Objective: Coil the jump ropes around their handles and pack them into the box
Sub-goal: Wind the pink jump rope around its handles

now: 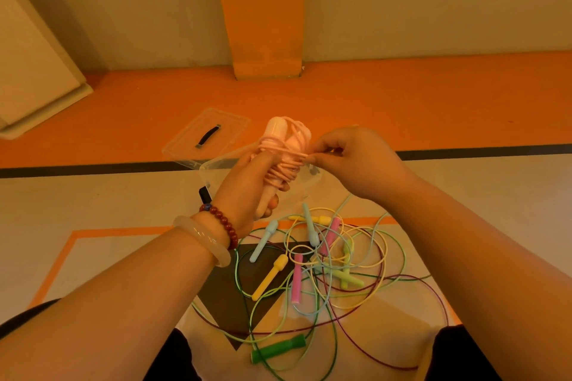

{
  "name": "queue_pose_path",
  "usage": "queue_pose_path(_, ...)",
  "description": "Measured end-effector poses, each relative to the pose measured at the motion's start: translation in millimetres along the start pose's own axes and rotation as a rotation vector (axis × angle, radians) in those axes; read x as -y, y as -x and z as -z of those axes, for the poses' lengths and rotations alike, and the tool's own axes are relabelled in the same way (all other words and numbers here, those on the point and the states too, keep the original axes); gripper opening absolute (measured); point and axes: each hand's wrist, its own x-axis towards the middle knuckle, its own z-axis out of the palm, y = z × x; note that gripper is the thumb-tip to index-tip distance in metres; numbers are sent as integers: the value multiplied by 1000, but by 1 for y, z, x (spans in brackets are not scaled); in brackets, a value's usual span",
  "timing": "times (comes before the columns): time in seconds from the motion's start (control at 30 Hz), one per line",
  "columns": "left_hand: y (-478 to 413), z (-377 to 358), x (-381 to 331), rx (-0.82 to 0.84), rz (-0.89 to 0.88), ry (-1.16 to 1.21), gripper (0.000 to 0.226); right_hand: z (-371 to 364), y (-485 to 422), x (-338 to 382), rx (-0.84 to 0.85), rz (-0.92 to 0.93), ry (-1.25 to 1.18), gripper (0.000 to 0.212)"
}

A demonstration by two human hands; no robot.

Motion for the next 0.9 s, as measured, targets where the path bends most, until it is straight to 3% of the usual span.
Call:
queue_pose_path(0.2,-5,1,6,20,-22,-68,26,-10,1,0,-163,-89,-240,6)
queue_pose_path(0.37,-4,2,6,56,-57,-46,40,-14,0,8,-163,-189,-474,8)
queue_pose_path(0.53,-1,3,1,44,-82,-121,12,-17,4,16,-214,-226,-711,17)
queue_pose_path(0.9,5,1,-3,11,-257,-219,9,-16,5,30,-236,-257,-891,9)
